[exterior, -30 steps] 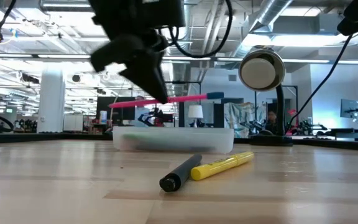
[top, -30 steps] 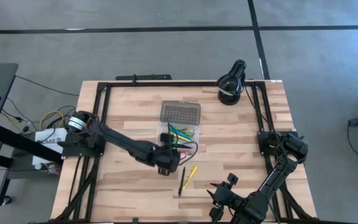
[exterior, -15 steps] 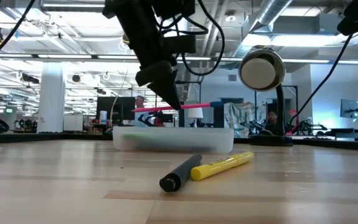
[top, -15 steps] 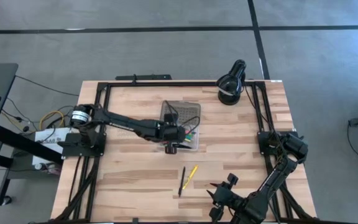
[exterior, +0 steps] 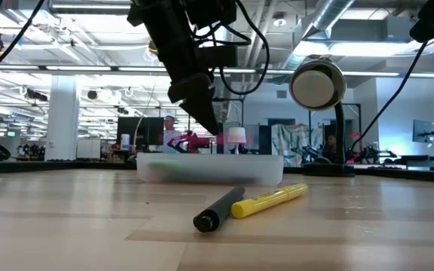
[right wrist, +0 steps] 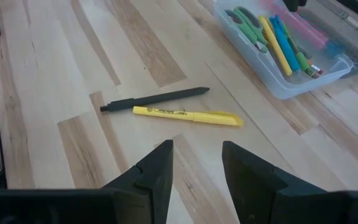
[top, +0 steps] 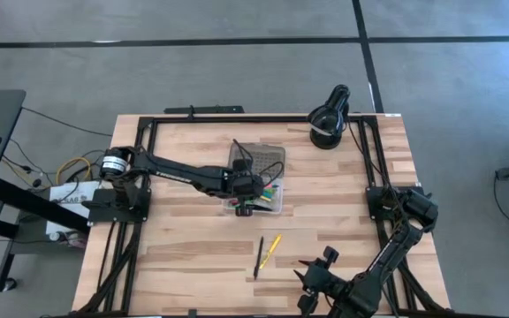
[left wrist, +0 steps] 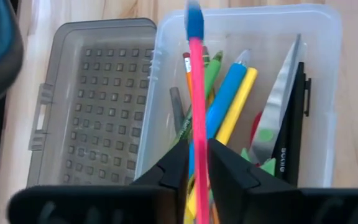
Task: Pick & place school supplies into a supply box
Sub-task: Put the pink pencil into the transparent supply box, then put the yellow pen into the transparent supply box
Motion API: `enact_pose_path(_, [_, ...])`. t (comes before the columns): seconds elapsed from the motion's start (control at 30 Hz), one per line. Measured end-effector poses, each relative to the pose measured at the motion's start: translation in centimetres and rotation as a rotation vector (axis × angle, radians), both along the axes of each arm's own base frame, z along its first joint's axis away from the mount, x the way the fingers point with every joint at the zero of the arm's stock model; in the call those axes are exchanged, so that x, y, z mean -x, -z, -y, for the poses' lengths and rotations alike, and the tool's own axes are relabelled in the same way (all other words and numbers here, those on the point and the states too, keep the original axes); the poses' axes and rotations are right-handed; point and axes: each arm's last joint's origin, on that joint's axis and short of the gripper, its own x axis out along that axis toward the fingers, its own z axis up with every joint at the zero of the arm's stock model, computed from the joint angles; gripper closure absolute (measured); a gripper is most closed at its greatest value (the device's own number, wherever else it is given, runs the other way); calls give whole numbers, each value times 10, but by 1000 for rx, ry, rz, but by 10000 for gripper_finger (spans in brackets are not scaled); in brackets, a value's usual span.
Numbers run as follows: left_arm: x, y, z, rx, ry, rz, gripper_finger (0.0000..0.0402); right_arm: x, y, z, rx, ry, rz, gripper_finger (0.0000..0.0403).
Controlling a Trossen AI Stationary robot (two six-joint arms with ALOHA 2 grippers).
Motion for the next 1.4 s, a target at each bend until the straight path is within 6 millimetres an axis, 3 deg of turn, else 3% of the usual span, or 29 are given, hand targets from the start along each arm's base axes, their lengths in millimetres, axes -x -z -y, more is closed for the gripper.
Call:
enact_pose_path(0.23, [0, 0, 0, -4, -16, 5, 287, 0, 0, 0, -1, 0, 1, 270])
enact_pose_path(0.47, [1, 0, 14, 27, 43, 1, 267, -2, 0, 0, 61, -67, -39, 268])
enact_pose_path(0.7, [8, -1, 62, 22, 176, -18, 271, -20, 0, 7, 159, -197, -136, 270])
enact_pose_path(0.97, [26, -2, 126, -70, 284, 12, 272, -45, 3, 23, 98, -307, -308, 270])
enact_pose_path(1.23, [57, -4, 186, -211, 317, 104, 272, -52, 3, 30, 168, -382, -366, 279])
enact_pose_path(1.4, [83, 6, 206, -330, 248, 173, 272, -56, 3, 33, 193, -410, -386, 282])
